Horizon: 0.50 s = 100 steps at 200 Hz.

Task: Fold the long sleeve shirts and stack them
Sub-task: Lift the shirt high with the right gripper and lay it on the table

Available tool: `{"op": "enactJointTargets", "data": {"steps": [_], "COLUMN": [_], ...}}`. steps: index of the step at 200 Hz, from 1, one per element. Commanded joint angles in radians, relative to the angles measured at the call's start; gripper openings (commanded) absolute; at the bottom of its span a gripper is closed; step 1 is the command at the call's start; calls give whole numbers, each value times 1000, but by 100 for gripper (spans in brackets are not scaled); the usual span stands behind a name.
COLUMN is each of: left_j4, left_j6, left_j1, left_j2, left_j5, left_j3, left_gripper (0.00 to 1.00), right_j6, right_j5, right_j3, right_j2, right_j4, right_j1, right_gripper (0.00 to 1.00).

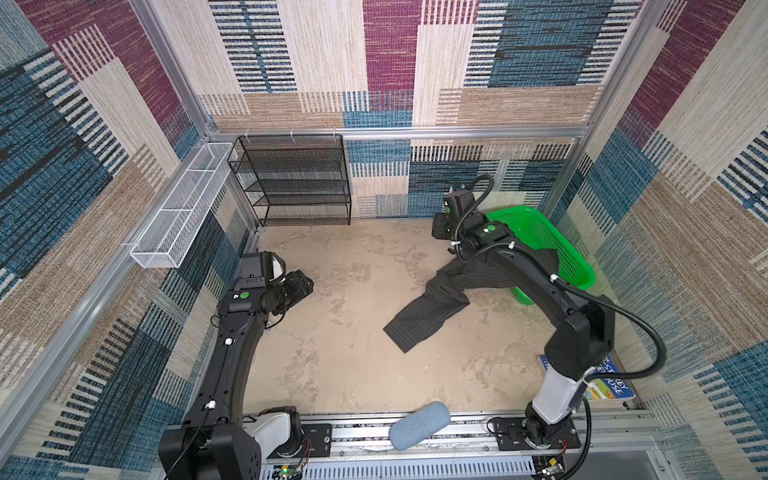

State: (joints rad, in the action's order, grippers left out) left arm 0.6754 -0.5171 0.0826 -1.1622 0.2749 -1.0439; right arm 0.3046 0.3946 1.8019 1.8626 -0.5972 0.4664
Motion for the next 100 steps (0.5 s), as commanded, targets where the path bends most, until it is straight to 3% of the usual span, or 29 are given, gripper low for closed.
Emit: {"op": "enactJointTargets", "data": {"steps": [1,49,74,100], "left_j4": [-20,-26,-33,-42], "left_j6": [29,48,52,55], "left_j1": [0,0,-1,0], "left_j2": [-16,-86,-116,-135], "left_j5": [0,-6,-2,3], "left_j3": [-9,-44,-53,-57], "left_gripper": [65,64,64,63], "right_j6": [-78,-124,-119,-124], "right_j5": [160,310,369,379], "right_j3": [151,508,560,504], "right_j2": [141,452,504,481], "right_j4": [-108,-274,-311,-290], "right_j1": [-29,-72,-86,-97], "right_gripper": [68,69,68,66]}}
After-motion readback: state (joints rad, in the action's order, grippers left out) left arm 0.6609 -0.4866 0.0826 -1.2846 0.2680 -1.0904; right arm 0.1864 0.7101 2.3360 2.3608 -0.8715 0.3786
